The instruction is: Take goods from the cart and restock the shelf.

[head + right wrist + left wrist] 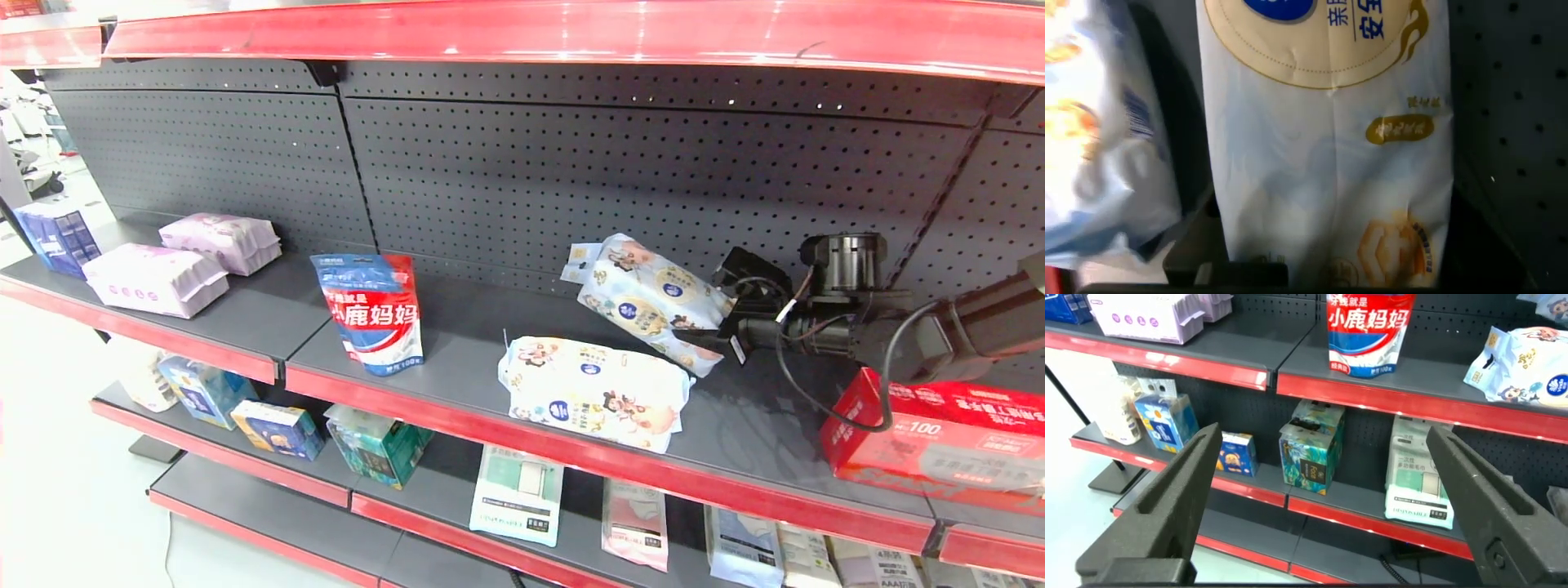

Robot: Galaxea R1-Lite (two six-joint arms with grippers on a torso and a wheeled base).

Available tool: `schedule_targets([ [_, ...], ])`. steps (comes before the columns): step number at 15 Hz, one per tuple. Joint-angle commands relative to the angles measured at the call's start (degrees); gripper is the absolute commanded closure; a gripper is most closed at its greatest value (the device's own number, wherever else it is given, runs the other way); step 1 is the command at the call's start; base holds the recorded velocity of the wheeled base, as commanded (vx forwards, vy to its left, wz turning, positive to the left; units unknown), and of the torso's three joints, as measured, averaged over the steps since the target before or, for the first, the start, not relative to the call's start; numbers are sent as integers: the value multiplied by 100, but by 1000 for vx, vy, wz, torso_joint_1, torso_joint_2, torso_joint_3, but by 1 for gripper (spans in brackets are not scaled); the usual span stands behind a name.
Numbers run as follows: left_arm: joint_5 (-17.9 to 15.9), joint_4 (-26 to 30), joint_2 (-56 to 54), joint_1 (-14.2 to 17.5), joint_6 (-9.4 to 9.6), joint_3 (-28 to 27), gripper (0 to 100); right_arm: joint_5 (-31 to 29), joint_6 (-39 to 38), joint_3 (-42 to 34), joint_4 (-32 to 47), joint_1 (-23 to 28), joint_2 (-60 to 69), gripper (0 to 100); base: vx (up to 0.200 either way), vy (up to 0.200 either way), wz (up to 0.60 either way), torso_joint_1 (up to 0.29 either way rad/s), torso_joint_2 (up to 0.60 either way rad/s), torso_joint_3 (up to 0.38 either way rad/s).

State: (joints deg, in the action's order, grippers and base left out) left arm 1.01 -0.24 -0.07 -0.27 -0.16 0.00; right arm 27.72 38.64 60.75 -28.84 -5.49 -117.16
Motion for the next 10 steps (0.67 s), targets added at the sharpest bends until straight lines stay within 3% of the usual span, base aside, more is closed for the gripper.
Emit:
schedule_targets([
  [1, 4, -2, 7, 0, -2, 0, 0, -4, 3, 78, 1, -23, -175, 100, 0, 0, 0, 0, 0, 0],
  [7, 4, -2, 7, 0, -2, 0, 0, -4, 187, 131, 10, -119, -325, 100, 0, 0, 0, 0, 0, 0],
  [10, 4, -2, 7, 0, -2, 0, 0, -48, 354, 201, 388, -163, -342, 100, 0, 0, 0, 0, 0, 0],
])
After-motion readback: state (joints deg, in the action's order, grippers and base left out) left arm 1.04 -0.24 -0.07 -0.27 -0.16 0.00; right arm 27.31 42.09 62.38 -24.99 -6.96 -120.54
